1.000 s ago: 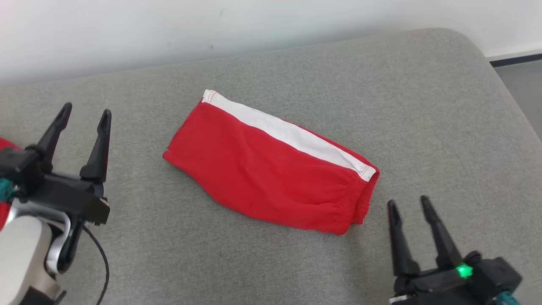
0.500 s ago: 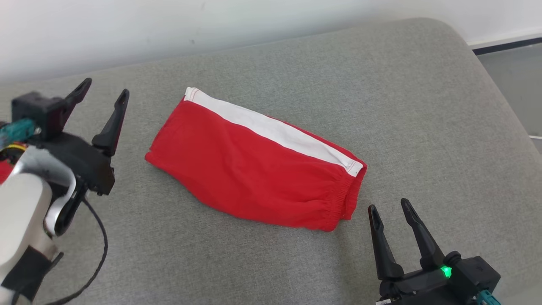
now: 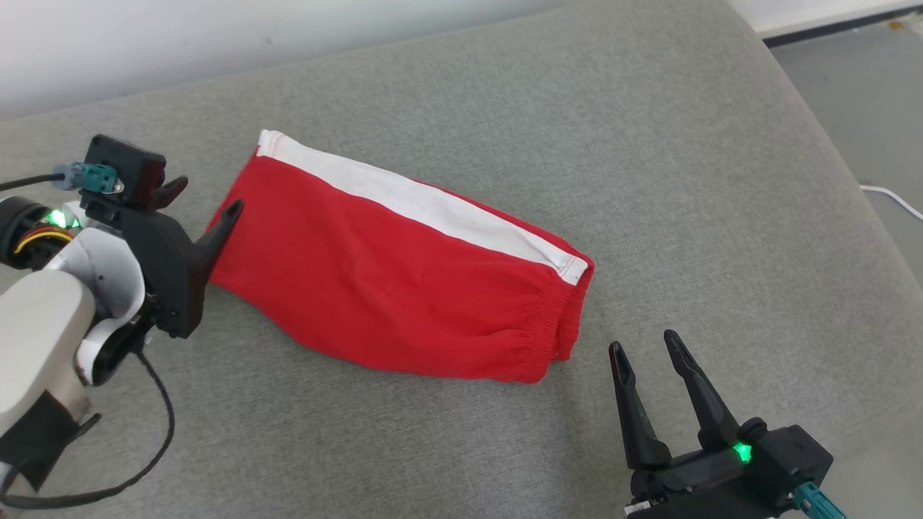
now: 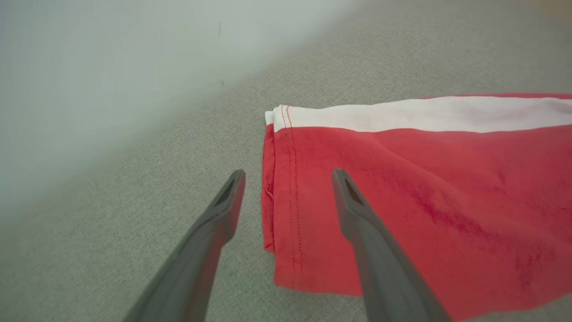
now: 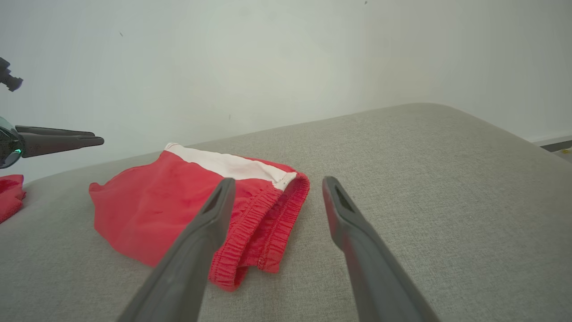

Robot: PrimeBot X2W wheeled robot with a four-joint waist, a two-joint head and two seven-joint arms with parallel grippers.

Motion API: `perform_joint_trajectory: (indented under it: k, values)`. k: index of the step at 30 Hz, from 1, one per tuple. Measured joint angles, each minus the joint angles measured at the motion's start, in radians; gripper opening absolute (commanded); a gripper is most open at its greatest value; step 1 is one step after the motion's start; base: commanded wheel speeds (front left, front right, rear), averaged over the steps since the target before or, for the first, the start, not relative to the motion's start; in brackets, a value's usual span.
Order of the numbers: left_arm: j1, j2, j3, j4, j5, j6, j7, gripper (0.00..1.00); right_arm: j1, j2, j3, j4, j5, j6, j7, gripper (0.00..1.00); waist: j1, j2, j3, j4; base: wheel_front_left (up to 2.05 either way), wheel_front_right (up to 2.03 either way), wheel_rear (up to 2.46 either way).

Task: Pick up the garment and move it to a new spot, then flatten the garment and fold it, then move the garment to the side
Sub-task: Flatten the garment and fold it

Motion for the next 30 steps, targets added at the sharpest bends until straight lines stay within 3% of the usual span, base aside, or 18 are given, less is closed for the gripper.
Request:
perform_joint_trajectory:
  k: [15, 30]
  values:
    - [-0.046, 0.047, -0.137, 0.107, -0.102, 0.000, 0.179, 1.00, -0.020, 0.004, 0.008, 0.008, 0.010, 0.000, 0.000, 1.00, 0.0000, -0.0001, 0.060, -0.067, 0.00, 0.00, 0.00]
    - [-0.101, 0.021, -0.169, 0.204, -0.108, 0.000, 0.212, 1.00, -0.029, 0.005, 0.027, 0.018, 0.030, 0.000, 0.000, 1.00, -0.0001, -0.0001, 0.076, -0.078, 0.00, 0.00, 0.00]
